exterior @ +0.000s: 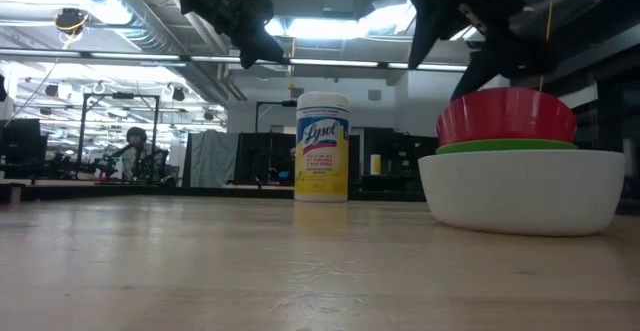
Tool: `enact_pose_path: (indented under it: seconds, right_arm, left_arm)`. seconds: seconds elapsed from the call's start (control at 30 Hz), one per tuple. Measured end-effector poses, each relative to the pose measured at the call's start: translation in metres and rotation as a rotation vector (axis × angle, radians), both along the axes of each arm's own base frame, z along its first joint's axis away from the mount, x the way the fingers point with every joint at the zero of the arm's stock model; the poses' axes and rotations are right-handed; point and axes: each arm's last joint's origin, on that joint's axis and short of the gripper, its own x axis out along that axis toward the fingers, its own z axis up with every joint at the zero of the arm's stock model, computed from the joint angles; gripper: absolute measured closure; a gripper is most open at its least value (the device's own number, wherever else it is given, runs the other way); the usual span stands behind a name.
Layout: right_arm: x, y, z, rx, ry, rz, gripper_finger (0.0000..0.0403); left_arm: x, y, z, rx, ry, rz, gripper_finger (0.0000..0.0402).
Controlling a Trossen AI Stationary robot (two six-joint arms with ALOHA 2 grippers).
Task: Nest bowls inside each other
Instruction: Stack the red bowl on top of the stacked bowls
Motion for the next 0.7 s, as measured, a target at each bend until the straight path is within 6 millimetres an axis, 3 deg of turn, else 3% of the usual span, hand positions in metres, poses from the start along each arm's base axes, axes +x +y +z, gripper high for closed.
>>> enact_pose_path:
  seconds: [0.13,0.3,0.4,0.57,0.7]
  right_arm:
    - [-0.011,-0.01,0.012,-0.058,-0.007,-0.039,0.0136]
    - [-0.017,-0.013,0.032,-0.083,-0.129,-0.047,0.0187]
    - [-0.017,-0.009,0.039,-0.085,-0.193,-0.017,0.0242]
    - [-0.011,0.003,0.047,-0.104,-0.309,0.086,0.0383]
    - [-0.011,0.013,0.05,-0.044,-0.341,0.15,0.0395]
  left_arm:
    - [0.0,0.0,0.0,0.0,0.0,0.0,0.032]
    - [0.0,0.0,0.0,0.0,0.0,0.0,0.032]
    - [0.0,0.0,0.0,0.0,0.0,0.0,0.032]
    - [0.0,0.0,0.0,0.0,0.0,0.0,0.032]
    - [0.0,0.0,0.0,0.0,0.0,0.0,0.032]
